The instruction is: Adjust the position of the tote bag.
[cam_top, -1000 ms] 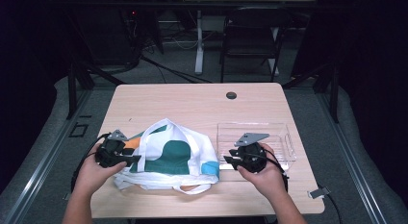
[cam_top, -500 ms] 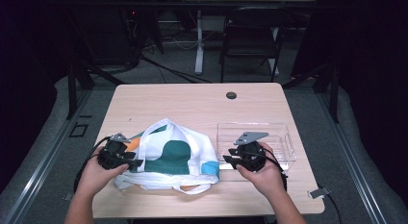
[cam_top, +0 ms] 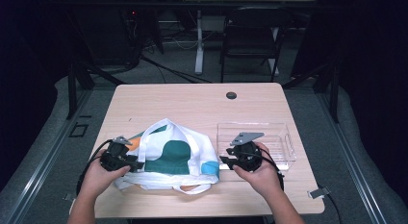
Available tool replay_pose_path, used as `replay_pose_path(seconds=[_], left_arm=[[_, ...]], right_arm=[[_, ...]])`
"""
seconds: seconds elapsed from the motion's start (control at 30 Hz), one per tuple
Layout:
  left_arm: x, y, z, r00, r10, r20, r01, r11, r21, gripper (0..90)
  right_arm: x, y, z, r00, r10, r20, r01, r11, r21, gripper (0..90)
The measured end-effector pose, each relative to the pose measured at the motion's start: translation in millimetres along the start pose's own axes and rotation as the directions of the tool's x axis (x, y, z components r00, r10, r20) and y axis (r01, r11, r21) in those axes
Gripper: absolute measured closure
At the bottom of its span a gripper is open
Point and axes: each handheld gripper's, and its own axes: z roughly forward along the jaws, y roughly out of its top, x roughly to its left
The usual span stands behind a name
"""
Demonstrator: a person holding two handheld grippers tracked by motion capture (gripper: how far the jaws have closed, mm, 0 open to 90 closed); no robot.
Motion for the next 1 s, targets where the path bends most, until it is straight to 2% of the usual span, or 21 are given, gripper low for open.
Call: replay_pose_path(seconds=[0.27, 0.43, 0.6, 0.73, 0.83, 1.0], left_arm=[[-1.9, 1.2, 3.3, 0.9989, 0.002, 0.046, -0.001, 1.0, -0.009, 56.3], [-2.8, 1.2, 3.5, 0.9988, 0.007, 0.048, -0.007, 1.0, -0.007, 58.3], [-3.3, 1.6, 2.1, 0.9987, 0.026, 0.045, -0.025, 0.9996, -0.013, 63.3], [-5.8, 2.6, -1.9, 0.9983, 0.044, 0.039, -0.043, 0.9988, -0.025, 73.2], [-8.1, 3.9, -3.3, 0.9978, 0.056, 0.035, -0.055, 0.9982, -0.024, 76.4], [-11.4, 5.4, -5.8, 0.9967, 0.081, -0.001, -0.081, 0.9965, -0.021, 83.7]], right_arm=[[2.9, 0.0, 1.9, 1.0, -0.009, 0.0, 0.009, 1.0, 0.006, 59.3], [2.6, -0.4, 2.2, 1.0, -0.009, 0.001, 0.009, 1.0, 0.002, 59.2], [2.4, -0.6, 1.8, 1.0, -0.004, 0.009, 0.004, 1.0, -0.002, 59.1], [1.7, -0.9, 2.0, 1.0, -0.003, 0.009, 0.003, 1.0, -0.003, 58.5], [1.9, -0.8, 2.1, 0.9999, -0.004, 0.01, 0.004, 1.0, -0.003, 58.5], [2.3, -0.4, 1.9, 0.9999, -0.009, 0.01, 0.009, 1.0, -0.005, 57.8]])
